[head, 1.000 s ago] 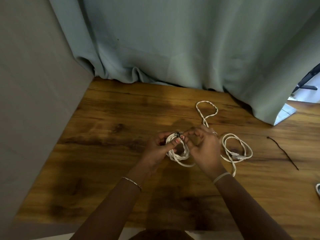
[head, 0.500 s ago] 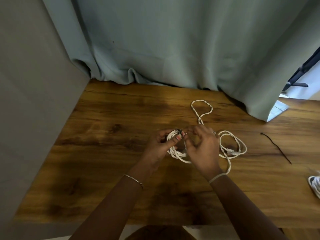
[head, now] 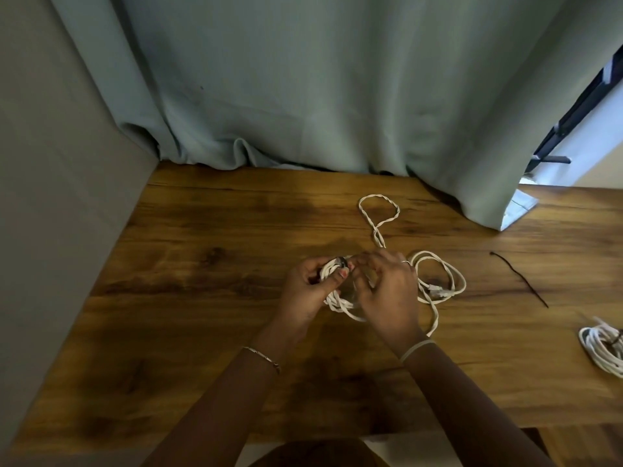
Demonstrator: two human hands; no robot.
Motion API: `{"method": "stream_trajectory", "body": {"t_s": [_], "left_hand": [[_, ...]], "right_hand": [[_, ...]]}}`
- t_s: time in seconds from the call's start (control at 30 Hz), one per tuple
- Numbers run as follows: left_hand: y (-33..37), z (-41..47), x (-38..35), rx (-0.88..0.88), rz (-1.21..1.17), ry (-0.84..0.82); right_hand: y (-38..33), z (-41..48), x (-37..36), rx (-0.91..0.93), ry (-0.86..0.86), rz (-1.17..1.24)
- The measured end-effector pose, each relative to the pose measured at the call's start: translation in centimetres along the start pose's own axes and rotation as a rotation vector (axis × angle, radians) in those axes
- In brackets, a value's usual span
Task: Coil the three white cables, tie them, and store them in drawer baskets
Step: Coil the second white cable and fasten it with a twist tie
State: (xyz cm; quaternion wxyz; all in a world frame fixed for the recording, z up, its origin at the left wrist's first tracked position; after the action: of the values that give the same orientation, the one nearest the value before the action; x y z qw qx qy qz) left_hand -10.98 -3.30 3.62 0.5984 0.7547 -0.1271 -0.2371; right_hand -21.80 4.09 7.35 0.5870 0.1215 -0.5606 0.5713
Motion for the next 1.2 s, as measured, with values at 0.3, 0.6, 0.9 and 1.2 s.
{"method": "stream_trajectory", "body": {"t_s": [0.3, 0.6, 0.9, 1.2], "left_hand": [[-0.4, 0.4, 0.6, -0.061, 0.079, 0.074], [-0.6, 0.8, 0.1, -0.109, 0.126, 0.101], [-0.8, 0.9, -1.7, -0.116, 0.098, 0.021], [-1.7, 2.0, -5.2, -0.127, 0.095, -0.046]], "right_hand": [[-1.0, 1.5, -0.1, -0.124, -0.193, 0.042], [-0.8, 2.2, 0.1, -0.185, -0.261, 0.043], [0.6, 2.2, 1.3, -0.232, -0.183, 0.11], [4.7, 2.2, 2.8, -0.288, -0.095, 0.352]]}}
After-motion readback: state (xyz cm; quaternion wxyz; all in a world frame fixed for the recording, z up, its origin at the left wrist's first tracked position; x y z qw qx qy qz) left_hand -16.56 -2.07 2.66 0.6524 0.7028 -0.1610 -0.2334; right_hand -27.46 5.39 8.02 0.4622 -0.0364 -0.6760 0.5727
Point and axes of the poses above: each hand's wrist, its own z-axis towards the middle knuckle, its own x-axis out of the back of the hand, y = z × x, the point moved 2 cm from there along z, towards the middle knuckle, and after that the axes turned 2 degrees about -x, right-handed, at the moved point
